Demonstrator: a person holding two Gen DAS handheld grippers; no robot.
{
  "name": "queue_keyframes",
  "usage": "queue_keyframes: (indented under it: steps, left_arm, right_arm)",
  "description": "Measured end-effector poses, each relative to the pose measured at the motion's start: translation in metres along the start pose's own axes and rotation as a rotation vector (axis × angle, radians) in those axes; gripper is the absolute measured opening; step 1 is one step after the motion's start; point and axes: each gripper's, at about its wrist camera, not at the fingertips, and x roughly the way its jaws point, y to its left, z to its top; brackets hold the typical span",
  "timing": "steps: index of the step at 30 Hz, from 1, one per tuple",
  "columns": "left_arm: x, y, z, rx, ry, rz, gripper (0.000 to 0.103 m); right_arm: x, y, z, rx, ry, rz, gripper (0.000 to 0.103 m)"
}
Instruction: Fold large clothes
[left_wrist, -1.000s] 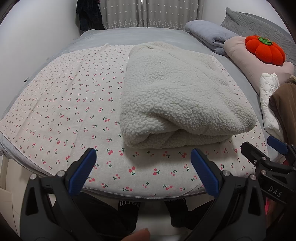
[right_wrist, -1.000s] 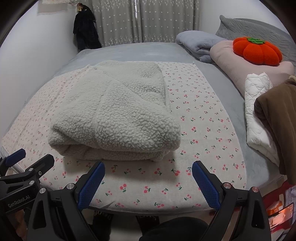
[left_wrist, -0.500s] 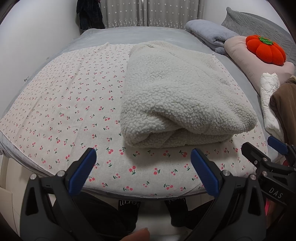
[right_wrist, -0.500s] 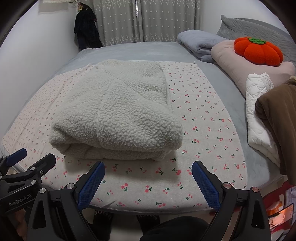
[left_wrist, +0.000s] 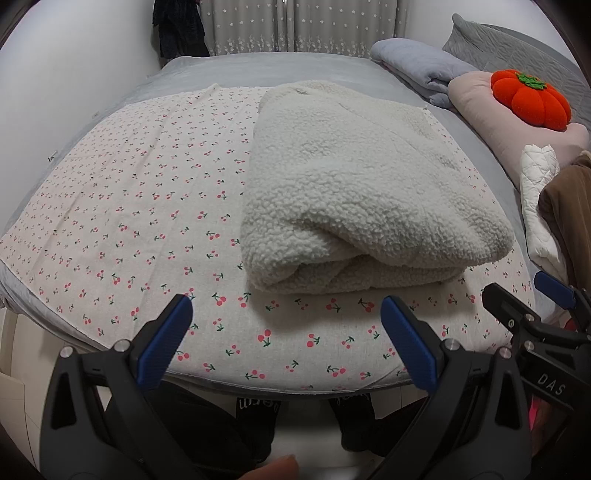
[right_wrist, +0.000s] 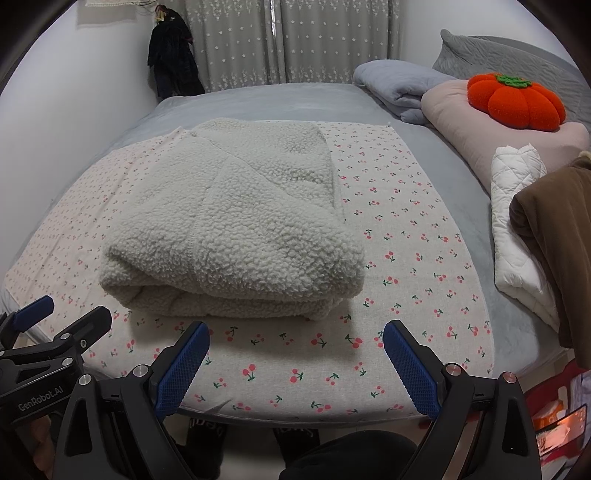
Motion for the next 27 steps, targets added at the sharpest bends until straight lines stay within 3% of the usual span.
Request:
queue_keyframes:
  steps: [27]
  left_arm:
    - [0.0039, 0.0036, -0.0027, -0.003, 0.013, -0.005, 0.101]
  right_arm:
    - [-0.0001, 0.0001, -0.0004, -0.001, 0.001, 0.0, 0.097]
